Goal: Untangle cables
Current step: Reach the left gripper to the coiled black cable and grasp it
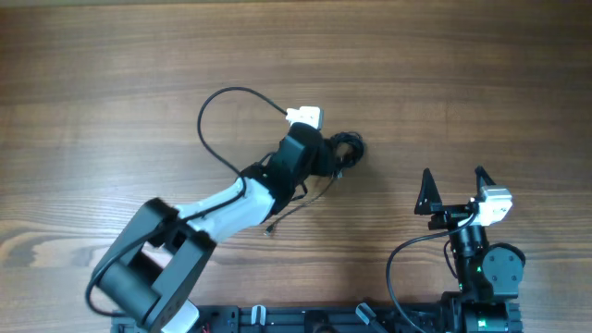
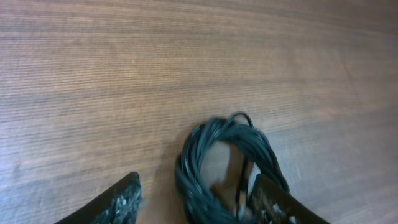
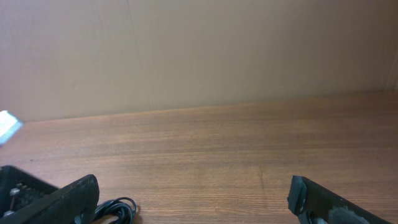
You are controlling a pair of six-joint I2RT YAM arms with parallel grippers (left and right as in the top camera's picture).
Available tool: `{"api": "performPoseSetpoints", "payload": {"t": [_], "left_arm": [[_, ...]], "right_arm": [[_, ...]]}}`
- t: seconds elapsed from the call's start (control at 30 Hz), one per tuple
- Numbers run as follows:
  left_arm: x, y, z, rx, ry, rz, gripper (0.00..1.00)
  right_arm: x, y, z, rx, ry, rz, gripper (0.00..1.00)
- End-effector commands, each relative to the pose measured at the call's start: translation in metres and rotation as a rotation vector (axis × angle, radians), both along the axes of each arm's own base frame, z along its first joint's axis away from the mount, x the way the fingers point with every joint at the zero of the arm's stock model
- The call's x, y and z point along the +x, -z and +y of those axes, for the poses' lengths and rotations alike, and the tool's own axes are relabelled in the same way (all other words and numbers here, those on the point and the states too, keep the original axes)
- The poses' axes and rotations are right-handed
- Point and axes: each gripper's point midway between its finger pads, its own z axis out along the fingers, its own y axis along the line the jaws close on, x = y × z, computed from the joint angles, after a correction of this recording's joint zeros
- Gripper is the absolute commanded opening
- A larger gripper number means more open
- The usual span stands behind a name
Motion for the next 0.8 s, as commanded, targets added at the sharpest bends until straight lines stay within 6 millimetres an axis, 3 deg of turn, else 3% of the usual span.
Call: {"api": "performPoseSetpoints", "payload": {"t": [0.0, 0.07, 0.17, 0.3, 0.4, 0.43, 0.53, 0.57, 0.7, 0.77], "left_arm": [[0.022, 0.012, -0.005, 0.015, -0.075, 0.005, 0.53], [0.024, 0.024, -0.01, 0.02, -0.076, 0.027, 0.5], [0.007, 0.04, -0.022, 0.047, -0.044, 0.069, 0.42], [-0.004, 0.057, -0.019, 0.066, -0.06, 0.135, 0.31], [-0.003, 0.062, -0.017, 0.066, -0.078, 0.147, 0.04], [-0.002, 0.062, -0.015, 0.068, -0.084, 0.145, 0.04], [0.007, 0.037, 0.017, 0.132, -0.184, 0.108, 0.04], [0.008, 0.019, 0.035, 0.164, -0.215, 0.096, 0.04], [-0.011, -0.049, 0.08, 0.285, -0.136, 0.039, 0.04], [-0.022, -0.068, 0.093, 0.342, -0.083, 0.013, 0.04]], "right_arm": [[-0.001, -0.002, 0.004, -0.012, -0.021, -0.013, 1.0], [-0.001, -0.002, 0.004, -0.012, -0.021, -0.013, 1.0], [-0.001, -0.002, 0.004, -0.012, -0.021, -0.013, 1.0], [-0.001, -0.002, 0.004, -0.012, -0.021, -0.013, 1.0], [-0.001, -0.002, 0.004, -0.012, -0.021, -0.013, 1.0], [-0.001, -0.002, 0.004, -0.012, -0.021, -0.013, 1.0], [-0.001, -0.002, 0.004, -0.012, -0.021, -0.013, 1.0], [-0.001, -0.002, 0.004, -0.012, -0.021, -0.013, 1.0], [-0.001, -0.002, 0.004, -0.012, -0.021, -0.013, 1.0], [-0.001, -0.002, 0.004, -0.012, -0.021, -0.013, 1.0]]}}
